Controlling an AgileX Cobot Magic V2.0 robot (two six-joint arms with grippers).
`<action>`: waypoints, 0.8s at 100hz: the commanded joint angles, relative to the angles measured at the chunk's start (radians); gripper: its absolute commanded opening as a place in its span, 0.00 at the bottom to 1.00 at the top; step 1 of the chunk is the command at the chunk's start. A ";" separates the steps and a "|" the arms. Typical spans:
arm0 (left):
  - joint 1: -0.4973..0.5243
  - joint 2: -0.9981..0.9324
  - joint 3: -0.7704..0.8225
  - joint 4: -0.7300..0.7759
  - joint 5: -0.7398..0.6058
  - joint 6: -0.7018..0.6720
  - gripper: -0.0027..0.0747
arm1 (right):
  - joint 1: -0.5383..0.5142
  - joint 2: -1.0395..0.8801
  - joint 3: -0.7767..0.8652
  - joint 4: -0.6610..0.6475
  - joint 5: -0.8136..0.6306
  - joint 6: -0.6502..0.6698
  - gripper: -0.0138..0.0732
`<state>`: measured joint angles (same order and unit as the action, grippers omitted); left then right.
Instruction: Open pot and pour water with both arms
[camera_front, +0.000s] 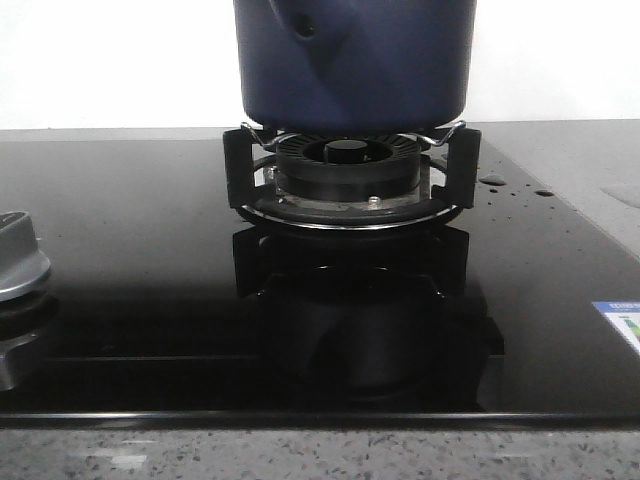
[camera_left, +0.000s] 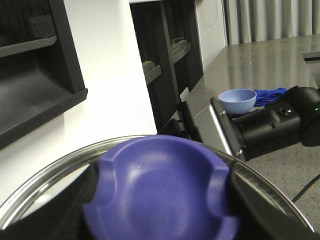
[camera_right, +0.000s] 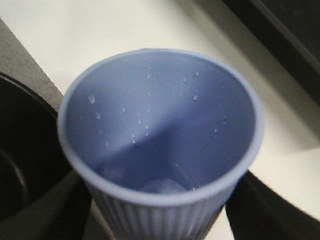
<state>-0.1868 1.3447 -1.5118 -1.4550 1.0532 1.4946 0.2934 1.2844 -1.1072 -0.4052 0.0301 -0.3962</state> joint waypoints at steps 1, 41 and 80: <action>0.002 -0.037 -0.038 -0.110 -0.022 -0.011 0.28 | 0.000 -0.008 -0.045 -0.116 -0.122 -0.004 0.31; 0.002 -0.037 -0.038 -0.110 -0.020 -0.011 0.28 | 0.001 0.067 -0.045 -0.361 -0.172 -0.036 0.31; 0.002 -0.037 -0.038 -0.110 -0.020 -0.011 0.28 | 0.001 0.117 -0.159 -0.447 -0.150 -0.118 0.31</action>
<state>-0.1868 1.3424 -1.5118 -1.4550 1.0532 1.4946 0.2934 1.4250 -1.2072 -0.7999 -0.0563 -0.5011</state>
